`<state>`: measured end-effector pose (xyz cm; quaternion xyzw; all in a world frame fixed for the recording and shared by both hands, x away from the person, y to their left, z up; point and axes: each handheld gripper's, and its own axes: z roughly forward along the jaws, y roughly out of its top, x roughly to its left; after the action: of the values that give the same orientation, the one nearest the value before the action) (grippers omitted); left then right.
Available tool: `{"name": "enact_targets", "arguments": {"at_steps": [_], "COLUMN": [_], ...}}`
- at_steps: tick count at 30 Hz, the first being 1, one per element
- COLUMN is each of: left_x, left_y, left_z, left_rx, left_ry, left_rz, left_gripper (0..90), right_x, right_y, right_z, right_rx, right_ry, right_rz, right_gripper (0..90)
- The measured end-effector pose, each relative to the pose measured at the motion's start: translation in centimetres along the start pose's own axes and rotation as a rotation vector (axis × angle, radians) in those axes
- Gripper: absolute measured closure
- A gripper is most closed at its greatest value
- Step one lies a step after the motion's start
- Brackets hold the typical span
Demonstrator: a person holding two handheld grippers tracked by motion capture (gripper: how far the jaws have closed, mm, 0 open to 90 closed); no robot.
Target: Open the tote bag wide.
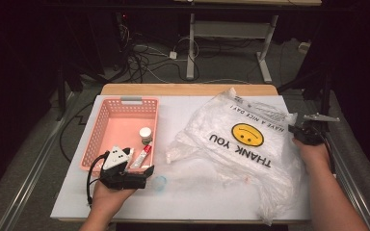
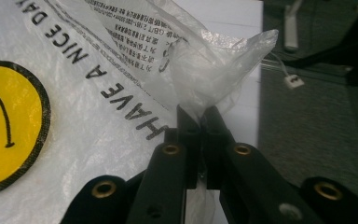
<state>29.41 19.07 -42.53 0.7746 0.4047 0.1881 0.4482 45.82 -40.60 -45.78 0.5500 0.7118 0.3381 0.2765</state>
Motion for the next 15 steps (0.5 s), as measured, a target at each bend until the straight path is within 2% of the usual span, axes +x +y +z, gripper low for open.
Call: {"name": "enact_targets", "arguments": {"at_steps": [3,7,8,9,11,13,15], "left_x": [0.1,0.2,0.1,0.1,0.0,0.0,0.1], "left_y": [0.0,0.0,0.0,0.1,0.1,0.0,0.0], "left_z": [-0.1,0.0,0.0,0.0,0.0,0.0,0.0], "left_rx": [-0.008,-0.007,-0.007,-0.009,-0.013,-0.013,-0.012], "left_ry": [-0.004,-0.008,-0.009,-0.011,-0.013,-0.014,-0.019], "left_rz": [-0.007,-0.004,-0.001,0.000,0.002,0.003,0.002], "left_gripper": [0.0,0.0,0.0,0.0,0.0,0.0,0.0], "right_x": [-0.5,-0.9,-1.0,-1.0,-0.7,-0.2,0.3], "right_y": [-0.5,-1.5,-2.1,-2.1,-2.5,-2.7,-2.7], "right_z": [-0.6,-1.2,-1.3,-1.3,-1.3,-1.5,-1.7], "right_rx": [0.008,0.013,0.013,0.013,0.017,0.013,0.008], "right_ry": [-0.015,-0.010,0.003,0.003,0.005,0.000,0.026], "right_rz": [0.023,0.031,0.051,0.051,0.052,0.025,0.038], "right_gripper": [89.9,89.6,89.6,89.6,89.6,89.6,89.5]}}
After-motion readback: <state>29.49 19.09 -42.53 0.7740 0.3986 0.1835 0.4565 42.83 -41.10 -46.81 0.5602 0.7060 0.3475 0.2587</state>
